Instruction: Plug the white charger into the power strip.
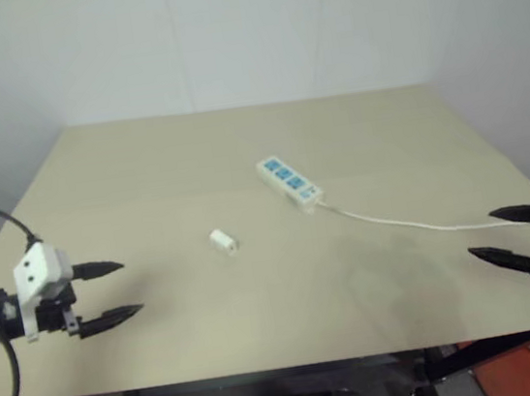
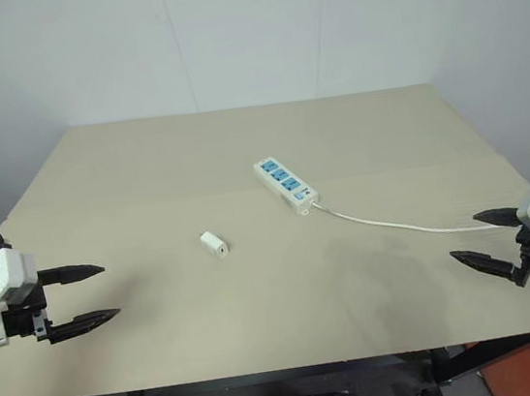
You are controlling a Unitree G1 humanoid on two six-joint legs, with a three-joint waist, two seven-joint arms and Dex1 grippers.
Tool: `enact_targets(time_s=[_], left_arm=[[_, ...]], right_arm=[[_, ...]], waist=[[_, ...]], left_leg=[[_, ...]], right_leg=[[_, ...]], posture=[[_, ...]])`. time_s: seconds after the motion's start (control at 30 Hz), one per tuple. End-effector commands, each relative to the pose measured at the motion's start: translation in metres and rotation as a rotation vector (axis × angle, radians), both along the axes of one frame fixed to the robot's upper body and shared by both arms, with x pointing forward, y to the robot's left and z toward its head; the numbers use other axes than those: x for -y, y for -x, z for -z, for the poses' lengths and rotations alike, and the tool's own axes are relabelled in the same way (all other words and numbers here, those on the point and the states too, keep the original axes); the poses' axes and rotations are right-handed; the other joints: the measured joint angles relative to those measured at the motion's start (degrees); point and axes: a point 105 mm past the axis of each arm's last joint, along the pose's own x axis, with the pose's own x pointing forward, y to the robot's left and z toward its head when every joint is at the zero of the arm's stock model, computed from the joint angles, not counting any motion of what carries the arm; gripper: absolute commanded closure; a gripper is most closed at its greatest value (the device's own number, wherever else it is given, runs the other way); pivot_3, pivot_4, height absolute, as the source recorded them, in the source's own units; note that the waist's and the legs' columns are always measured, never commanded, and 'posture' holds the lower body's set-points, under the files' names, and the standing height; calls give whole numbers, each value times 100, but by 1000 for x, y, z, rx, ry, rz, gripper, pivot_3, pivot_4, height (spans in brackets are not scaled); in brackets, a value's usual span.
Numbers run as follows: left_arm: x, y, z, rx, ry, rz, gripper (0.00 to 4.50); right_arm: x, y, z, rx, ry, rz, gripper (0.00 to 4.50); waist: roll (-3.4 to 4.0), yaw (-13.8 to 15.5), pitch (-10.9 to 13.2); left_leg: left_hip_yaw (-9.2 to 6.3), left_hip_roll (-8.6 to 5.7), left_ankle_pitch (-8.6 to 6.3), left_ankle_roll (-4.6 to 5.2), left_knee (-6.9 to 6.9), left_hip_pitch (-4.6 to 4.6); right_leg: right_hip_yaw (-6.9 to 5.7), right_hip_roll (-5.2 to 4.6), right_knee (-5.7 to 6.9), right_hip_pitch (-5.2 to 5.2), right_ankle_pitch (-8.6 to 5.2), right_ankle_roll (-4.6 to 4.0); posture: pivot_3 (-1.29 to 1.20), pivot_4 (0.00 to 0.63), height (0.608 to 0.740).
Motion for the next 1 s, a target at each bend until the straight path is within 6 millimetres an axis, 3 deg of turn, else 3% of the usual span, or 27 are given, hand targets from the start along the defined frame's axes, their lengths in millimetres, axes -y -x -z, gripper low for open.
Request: enact_targets(time_s=[0.03,0.37,0.5,0.6,0.87,1.0], left_arm=[[-1,0,-7,28,-35,10,33],[-3,0,-8,23,-66,12,33],[0,-4,-13,41,-57,22,33],[2,-8,-13,52,-70,28,33],[20,-21,-15,55,-80,99,33],[26,-22,-12,51,-86,113,33]], right_arm=[[0,0,-11,42,13,-12,0],[-6,-6,-6,52,-5,-13,0],[-19,-19,1,48,-46,-38,0],[-37,-38,10,49,-64,-65,0],[-98,-111,40,20,-125,-95,0],[-121,-138,42,12,-160,-95,0]], waist=[[0,0,0],[0,-3,0],[0,-13,0],[-1,-30,0],[1,-58,3],[3,-77,6]], left_leg=[[0,0,0,0,0,0],[1,0,0,0,0,0],[1,2,0,0,0,2],[2,2,0,0,1,3],[4,-5,0,0,0,-10],[4,-7,0,0,0,-25]], right_leg=[[0,0,0,0,0,0],[0,0,0,0,0,0],[0,1,0,0,0,0],[1,2,0,0,0,-1],[2,4,4,-14,2,-5],[1,2,4,-27,4,-6]], posture=[[0,150,740],[0,150,740],[0,150,740],[0,150,740],[0,150,740],[0,150,740]])
